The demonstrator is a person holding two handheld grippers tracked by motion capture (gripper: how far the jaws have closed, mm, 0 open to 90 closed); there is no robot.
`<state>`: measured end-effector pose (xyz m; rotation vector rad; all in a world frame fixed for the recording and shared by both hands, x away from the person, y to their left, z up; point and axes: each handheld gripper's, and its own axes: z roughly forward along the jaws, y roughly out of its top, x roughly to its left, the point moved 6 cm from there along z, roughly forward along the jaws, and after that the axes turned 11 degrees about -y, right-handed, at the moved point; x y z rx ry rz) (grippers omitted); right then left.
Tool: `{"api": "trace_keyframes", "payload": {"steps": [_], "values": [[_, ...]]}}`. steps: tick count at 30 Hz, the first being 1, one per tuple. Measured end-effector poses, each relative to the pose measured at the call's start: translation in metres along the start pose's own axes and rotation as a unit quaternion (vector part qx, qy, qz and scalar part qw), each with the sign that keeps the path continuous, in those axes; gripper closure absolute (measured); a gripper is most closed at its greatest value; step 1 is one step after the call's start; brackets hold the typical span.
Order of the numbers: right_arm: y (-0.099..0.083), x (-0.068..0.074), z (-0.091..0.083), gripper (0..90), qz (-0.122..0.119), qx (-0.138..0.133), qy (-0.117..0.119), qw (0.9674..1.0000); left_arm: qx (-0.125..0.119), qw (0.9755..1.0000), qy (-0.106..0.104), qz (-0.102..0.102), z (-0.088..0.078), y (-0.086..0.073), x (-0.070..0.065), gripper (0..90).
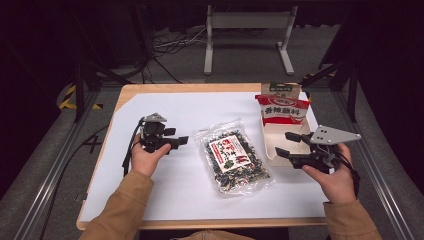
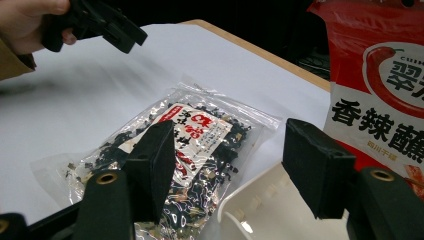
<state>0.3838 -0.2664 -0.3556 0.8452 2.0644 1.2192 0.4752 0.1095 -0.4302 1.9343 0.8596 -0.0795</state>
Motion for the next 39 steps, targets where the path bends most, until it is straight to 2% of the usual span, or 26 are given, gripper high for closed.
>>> {"api": "trace_keyframes", "payload": {"steps": [3,8,15,18,23,27,29,33,39], "values": [[0.001,0.002,0.0,38.6,0.0,-0.002,0.005,1.0,0.006,1.0,0.006,-0.003,0.004,0.004,0.004,32.1],[0.001,0.007,0.0,39.0,-0.006,-0.004,0.013,0.9999,-0.008,0.9999,0.007,-0.006,0.012,0.015,0.008,32.5],[-0.001,0.013,0.002,38.1,-0.002,-0.002,0.035,0.9994,0.005,0.9999,0.009,-0.003,0.039,0.023,0.006,28.2],[-0.002,0.014,0.003,37.1,-0.002,-0.004,0.04,0.9992,0.008,0.9997,0.018,-0.011,0.049,0.022,0.01,27.3],[-0.003,0.014,0.003,36.2,-0.002,-0.01,0.044,0.999,0.018,0.9993,0.017,-0.027,0.062,0.017,0.018,26.4],[-0.005,0.015,0.005,35.7,-0.002,-0.007,0.046,0.9989,0.023,0.9991,0.009,-0.034,0.073,0.015,0.017,24.5],[-0.005,0.016,0.006,35.6,-0.001,-0.006,0.047,0.9989,0.024,0.999,0.009,-0.038,0.075,0.014,0.017,23.9],[-0.006,0.018,0.007,35.1,-0.002,-0.005,0.049,0.9988,0.042,0.998,0.022,-0.043,0.087,0.011,0.019,21.4],[-0.007,0.017,0.006,34.8,0.0,-0.007,0.049,0.9988,0.052,0.9975,0.016,-0.045,0.097,0.008,0.016,20.7]]}}
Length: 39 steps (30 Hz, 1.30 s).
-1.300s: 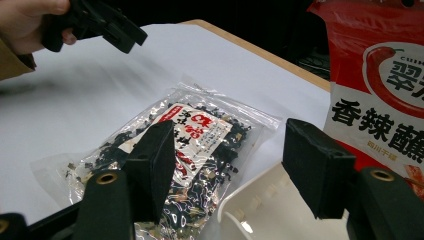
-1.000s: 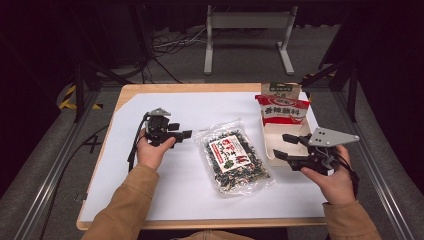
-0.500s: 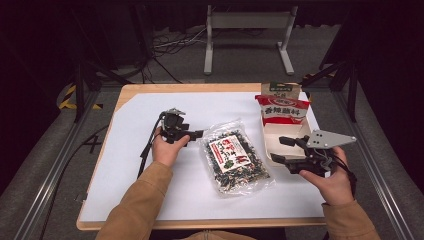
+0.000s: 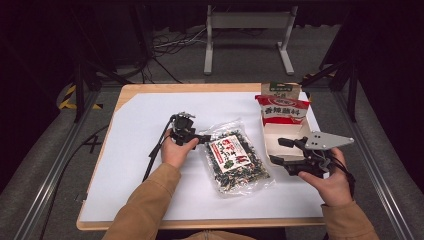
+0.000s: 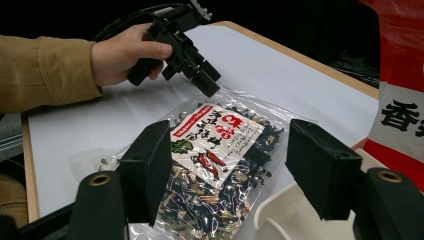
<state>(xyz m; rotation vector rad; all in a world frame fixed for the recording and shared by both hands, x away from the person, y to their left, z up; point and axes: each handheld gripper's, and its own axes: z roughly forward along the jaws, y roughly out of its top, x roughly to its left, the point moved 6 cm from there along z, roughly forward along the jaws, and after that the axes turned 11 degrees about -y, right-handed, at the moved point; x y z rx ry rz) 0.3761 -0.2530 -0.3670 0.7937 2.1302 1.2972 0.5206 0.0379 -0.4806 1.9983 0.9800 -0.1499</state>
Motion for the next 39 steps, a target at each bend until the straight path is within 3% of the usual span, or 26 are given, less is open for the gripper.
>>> {"api": "trace_keyframes", "payload": {"steps": [7,12,18,20,25,33,37,39], "values": [[-0.001,0.002,0.001,34.5,0.0,0.001,0.002,1.0,0.005,0.9999,-0.01,-0.004,0.004,-0.002,-0.002,19.9],[-0.001,0.0,0.001,33.9,0.001,0.001,-0.001,1.0,0.009,0.9998,-0.006,0.017,0.006,-0.004,-0.002,24.4],[-0.002,-0.001,0.0,33.9,0.004,0.001,-0.001,1.0,0.015,0.9996,-0.002,0.025,0.007,-0.004,-0.006,25.3],[-0.002,0.0,0.0,33.9,0.005,0.0,-0.001,1.0,0.024,0.9988,0.014,0.041,0.009,-0.004,-0.008,26.7],[-0.002,0.0,0.001,33.7,0.005,-0.001,0.0,1.0,0.03,0.9974,0.035,0.055,0.012,-0.004,-0.011,31.7],[-0.002,-0.001,0.001,33.5,0.008,-0.003,0.003,1.0,0.036,0.9954,0.066,0.06,0.014,-0.003,-0.014,49.9],[-0.003,-0.001,0.002,33.5,0.008,-0.002,0.005,1.0,0.039,0.9958,0.069,0.046,0.014,-0.003,-0.017,60.4],[-0.003,-0.001,0.002,33.4,0.008,-0.002,0.005,1.0,0.044,0.9952,0.072,0.049,0.014,-0.002,-0.018,63.8]]}}
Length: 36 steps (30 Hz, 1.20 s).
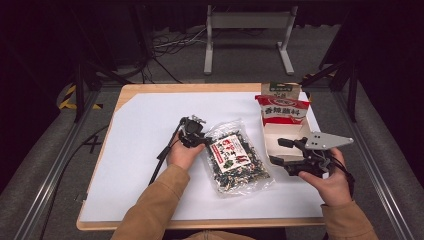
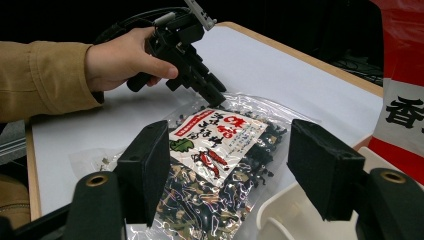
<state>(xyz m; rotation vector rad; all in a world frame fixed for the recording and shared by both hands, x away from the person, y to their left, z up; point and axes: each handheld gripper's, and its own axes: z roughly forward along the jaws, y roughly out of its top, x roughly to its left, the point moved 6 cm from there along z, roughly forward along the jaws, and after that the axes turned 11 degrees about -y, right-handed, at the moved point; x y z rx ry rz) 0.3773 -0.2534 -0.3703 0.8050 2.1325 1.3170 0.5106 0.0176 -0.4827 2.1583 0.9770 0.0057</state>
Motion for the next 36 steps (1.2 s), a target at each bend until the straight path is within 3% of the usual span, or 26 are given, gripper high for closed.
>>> {"api": "trace_keyframes", "payload": {"steps": [4,7,11,16,21,28,31,36], "values": [[0.0,0.0,0.0,33.4,0.001,0.0,0.001,1.0,-0.006,1.0,-0.005,-0.003,0.0,0.0,0.001,69.1],[-0.001,0.0,0.001,33.5,0.002,0.001,0.003,1.0,-0.018,0.9996,-0.014,-0.016,-0.003,-0.001,0.002,81.9],[-0.002,0.001,0.002,33.4,0.001,0.002,0.004,1.0,-0.025,0.9992,-0.025,-0.018,-0.004,-0.002,0.002,86.8],[-0.002,0.001,0.002,33.7,0.001,0.002,0.004,1.0,-0.032,0.9987,-0.033,-0.023,-0.007,-0.002,0.002,88.3],[-0.002,0.002,0.003,34.3,0.001,0.004,0.005,1.0,-0.043,0.9979,-0.044,-0.018,-0.021,0.001,-0.002,89.0],[0.001,0.004,0.003,35.0,0.0,0.003,0.006,1.0,-0.071,0.9962,-0.05,0.006,-0.049,0.008,-0.012,89.1],[0.003,0.006,0.004,37.1,0.001,0.005,0.009,0.9999,-0.088,0.995,-0.041,0.02,-0.064,0.012,-0.018,89.1],[0.006,0.01,0.007,41.4,0.007,0.009,0.018,0.9998,-0.117,0.9911,-0.032,0.055,-0.089,0.019,-0.03,89.2]]}}
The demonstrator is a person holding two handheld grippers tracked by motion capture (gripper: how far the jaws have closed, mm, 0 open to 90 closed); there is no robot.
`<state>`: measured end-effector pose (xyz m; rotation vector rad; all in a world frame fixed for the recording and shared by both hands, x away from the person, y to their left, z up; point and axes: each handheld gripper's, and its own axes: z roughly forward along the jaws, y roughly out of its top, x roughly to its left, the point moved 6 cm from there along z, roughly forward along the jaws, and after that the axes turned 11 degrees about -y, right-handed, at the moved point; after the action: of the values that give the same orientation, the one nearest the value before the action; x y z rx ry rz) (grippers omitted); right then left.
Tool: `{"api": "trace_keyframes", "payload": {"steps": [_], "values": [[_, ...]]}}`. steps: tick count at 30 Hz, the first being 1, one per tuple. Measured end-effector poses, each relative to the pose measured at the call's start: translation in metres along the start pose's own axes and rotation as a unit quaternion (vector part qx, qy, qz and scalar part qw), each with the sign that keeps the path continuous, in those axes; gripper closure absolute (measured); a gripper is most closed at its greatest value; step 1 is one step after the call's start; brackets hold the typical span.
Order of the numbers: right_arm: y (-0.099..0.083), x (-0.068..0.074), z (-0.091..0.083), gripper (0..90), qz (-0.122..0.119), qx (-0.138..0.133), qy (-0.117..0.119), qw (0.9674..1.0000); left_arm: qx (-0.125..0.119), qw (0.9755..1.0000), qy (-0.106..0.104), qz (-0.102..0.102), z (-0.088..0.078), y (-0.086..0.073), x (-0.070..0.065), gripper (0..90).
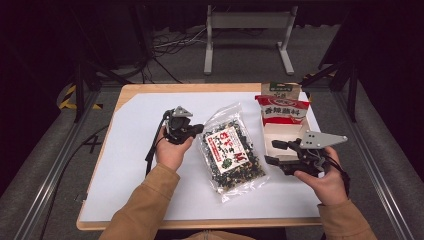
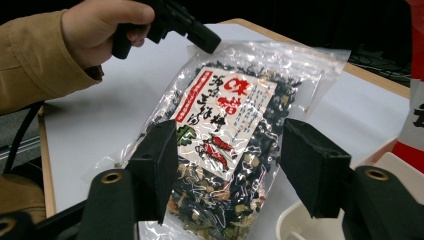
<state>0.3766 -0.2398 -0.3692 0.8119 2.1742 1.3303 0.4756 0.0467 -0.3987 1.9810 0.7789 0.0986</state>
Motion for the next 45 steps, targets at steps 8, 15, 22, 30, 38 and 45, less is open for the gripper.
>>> {"api": "trace_keyframes", "payload": {"steps": [8,15,22,30,38,45], "values": [[0.005,-0.001,0.004,41.2,0.013,0.009,-0.001,0.9999,-0.036,0.9979,-0.002,0.054,-0.031,0.019,-0.025,89.1],[0.008,-0.002,0.014,40.9,0.028,0.017,-0.007,0.9994,-0.066,0.9933,-0.005,0.094,-0.056,0.028,-0.046,89.1],[0.018,-0.005,0.024,38.2,0.045,-0.005,-0.002,0.999,-0.08,0.9883,-0.013,0.129,-0.068,0.032,-0.061,89.1],[0.025,-0.006,0.039,36.1,0.043,0.008,0.018,0.9989,-0.092,0.9823,-0.026,0.161,-0.076,0.032,-0.08,89.0],[0.032,0.005,0.048,34.1,0.051,0.005,0.058,0.997,-0.105,0.9776,-0.043,0.177,-0.083,0.032,-0.092,89.0],[0.036,0.018,0.053,38.8,0.039,0.002,0.11,0.9931,-0.117,0.9747,-0.055,0.183,-0.086,0.032,-0.092,89.0]]}}
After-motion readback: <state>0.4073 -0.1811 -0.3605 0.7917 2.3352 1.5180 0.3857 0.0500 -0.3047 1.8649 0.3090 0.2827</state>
